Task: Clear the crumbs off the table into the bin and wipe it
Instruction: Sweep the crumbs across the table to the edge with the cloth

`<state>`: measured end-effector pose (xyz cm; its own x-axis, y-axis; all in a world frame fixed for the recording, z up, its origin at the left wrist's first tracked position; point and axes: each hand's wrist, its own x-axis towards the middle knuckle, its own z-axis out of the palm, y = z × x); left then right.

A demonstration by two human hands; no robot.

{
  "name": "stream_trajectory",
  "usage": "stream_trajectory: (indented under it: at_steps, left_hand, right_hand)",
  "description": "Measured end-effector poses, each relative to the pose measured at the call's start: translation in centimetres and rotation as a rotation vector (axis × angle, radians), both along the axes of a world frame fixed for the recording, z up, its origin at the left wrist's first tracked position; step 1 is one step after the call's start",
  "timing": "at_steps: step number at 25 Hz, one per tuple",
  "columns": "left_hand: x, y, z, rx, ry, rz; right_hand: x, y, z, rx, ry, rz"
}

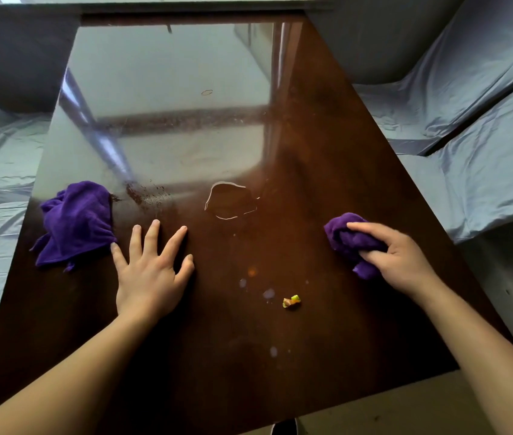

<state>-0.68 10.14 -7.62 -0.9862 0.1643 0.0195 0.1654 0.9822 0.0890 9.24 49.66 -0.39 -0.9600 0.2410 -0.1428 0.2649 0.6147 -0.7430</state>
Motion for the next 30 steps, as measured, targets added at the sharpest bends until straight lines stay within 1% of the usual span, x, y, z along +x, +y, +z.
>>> stream_trajectory:
  at_steps: [1,3,5,7,9,11,12,14,16,18,20,23,25,27,28,30]
  left_hand:
    - [0.0,0.0,0.0,0.005,0.002,0.000]
    - [0.0,0.0,-0.1,0.010,0.008,0.003]
    - [0.0,0.0,-0.1,0.007,0.004,0.001]
    - [0.1,0.0,0.1,0.019,-0.008,0.001]
    - [0.1,-0.1,0.3,0.045,-0.019,0.002]
    - [0.2,-0.3,0.7,0.117,-0.008,0.003]
    - [0.4,-0.4,0.9,0.180,0.005,0.007]
    - [0.6,-0.7,1.2,0.339,0.038,0.024]
    - [0.7,-1.0,1.3,0.471,0.064,0.047]
    - [0.7,-1.1,1.4,0.528,0.077,0.061]
    - [0.8,-1.1,1.4,0.542,0.084,0.062]
    - [0.7,-1.2,1.3,0.550,0.086,0.055]
    - [0.7,-1.2,1.3,0.548,0.091,0.052]
    - [0.6,-1.1,1.2,0.541,0.099,0.043]
    - [0.6,-1.2,1.1,0.536,0.103,0.037]
    - [0.6,-1.4,0.9,0.534,0.106,0.022]
  right_hand:
    - [0.7,-0.6,-1.0,0.107,-0.014,-0.029]
    - [2.3,-3.6,-2.2,0.301,0.066,0.003]
    - [4.0,-7.8,-2.6,0.351,0.153,0.024]
    - [5.6,-12.7,-2.7,0.315,0.209,0.055]
    - [6.7,-17.8,-2.8,0.251,0.230,0.163]
    - [6.9,-20.7,-2.4,0.117,0.221,0.233]
    - [6.4,-20.8,-2.0,0.032,0.218,0.203]
    - [4.6,-19.0,-1.3,-0.066,0.216,0.049]
    - [1.9,-16.5,-0.6,-0.031,0.206,-0.071]
    - [-0.9,-15.1,-0.5,0.026,0.132,-0.071]
    - [-2.1,-15.8,-0.9,0.100,0.079,0.037]
    - [-0.2,-18.8,-1.9,0.228,0.138,0.227]
    - [2.3,-20.8,-2.4,0.242,0.164,0.331]
    - [4.1,-21.6,-2.1,0.178,0.168,0.400]
    - [4.5,-21.2,-1.8,0.111,0.173,0.357]
    - [4.8,-19.0,-1.1,-0.031,0.196,0.104]
